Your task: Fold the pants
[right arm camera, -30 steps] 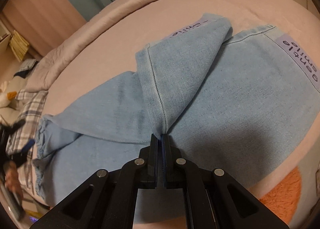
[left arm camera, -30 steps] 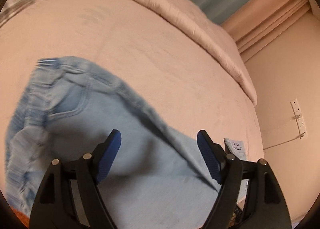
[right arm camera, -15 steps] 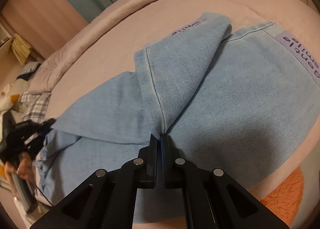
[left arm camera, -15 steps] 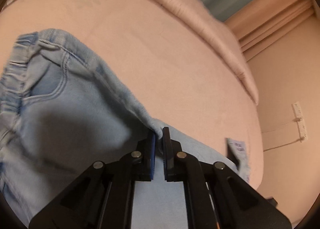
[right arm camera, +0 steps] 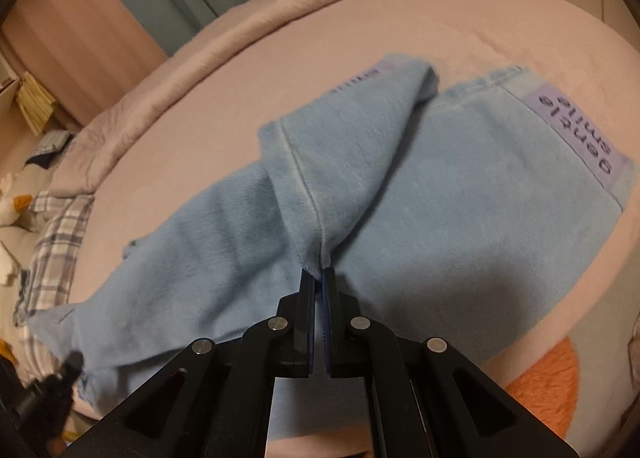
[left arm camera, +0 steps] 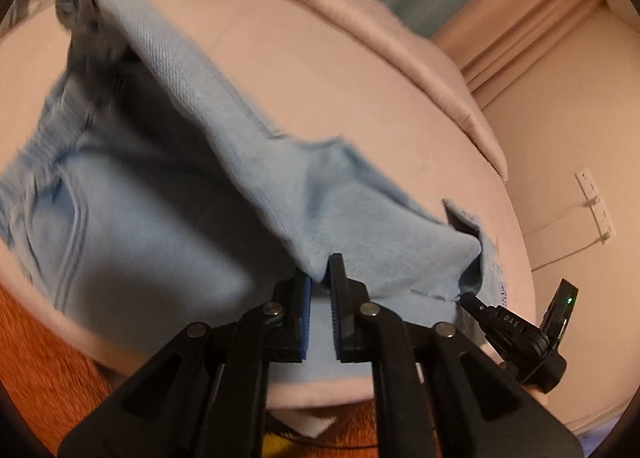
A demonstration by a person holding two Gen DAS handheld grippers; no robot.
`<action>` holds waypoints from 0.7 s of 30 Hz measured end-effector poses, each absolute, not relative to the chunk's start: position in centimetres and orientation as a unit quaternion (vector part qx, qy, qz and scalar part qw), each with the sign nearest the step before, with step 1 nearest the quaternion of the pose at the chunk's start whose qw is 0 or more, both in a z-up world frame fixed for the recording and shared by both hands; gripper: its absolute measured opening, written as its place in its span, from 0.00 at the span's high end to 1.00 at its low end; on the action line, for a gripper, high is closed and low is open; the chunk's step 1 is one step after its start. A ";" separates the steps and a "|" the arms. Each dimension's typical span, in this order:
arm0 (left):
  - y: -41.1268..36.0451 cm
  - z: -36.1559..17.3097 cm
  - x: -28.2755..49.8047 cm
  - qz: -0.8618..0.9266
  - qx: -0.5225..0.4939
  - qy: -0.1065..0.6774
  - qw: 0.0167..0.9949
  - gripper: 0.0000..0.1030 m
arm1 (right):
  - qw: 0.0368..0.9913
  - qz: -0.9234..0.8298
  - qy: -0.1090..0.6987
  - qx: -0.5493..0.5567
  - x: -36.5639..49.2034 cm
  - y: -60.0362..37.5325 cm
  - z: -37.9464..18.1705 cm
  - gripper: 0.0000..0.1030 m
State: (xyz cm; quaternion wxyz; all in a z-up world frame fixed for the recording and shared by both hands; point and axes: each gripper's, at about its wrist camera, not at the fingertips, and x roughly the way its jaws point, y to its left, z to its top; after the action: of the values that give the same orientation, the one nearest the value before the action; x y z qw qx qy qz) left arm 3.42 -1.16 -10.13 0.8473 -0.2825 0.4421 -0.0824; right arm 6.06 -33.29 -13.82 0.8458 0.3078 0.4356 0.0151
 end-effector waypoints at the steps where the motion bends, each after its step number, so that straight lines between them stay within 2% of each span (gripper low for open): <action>1: -0.8 -10.4 3.5 -0.086 -0.288 0.446 0.843 0.87 | 0.845 0.015 0.437 0.308 6.1 -33.2 -13.9 0.98; 6: -0.1 -9.0 3.7 -0.068 -0.275 0.426 0.859 0.72 | 0.842 0.018 0.439 0.314 6.1 -33.4 -14.1 0.98; 10: 1.8 -8.7 5.0 -0.033 -0.278 0.424 0.861 0.69 | 0.843 0.016 0.438 0.310 6.1 -33.3 -13.9 0.98; 12: 2.8 -8.8 5.3 -0.032 -0.288 0.425 0.858 0.62 | 0.843 0.017 0.439 0.310 6.0 -33.3 -13.9 0.98; 21: 4.2 -7.1 6.7 -0.035 -0.288 0.421 0.860 0.60 | 0.843 0.022 0.438 0.313 5.8 -33.8 -14.2 0.98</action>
State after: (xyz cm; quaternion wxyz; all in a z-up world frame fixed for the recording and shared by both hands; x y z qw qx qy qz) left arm 6.75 4.17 -7.12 0.8597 -0.2878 0.4206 -0.0349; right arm 5.84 -33.80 -14.22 0.8426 0.3132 0.4376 0.0218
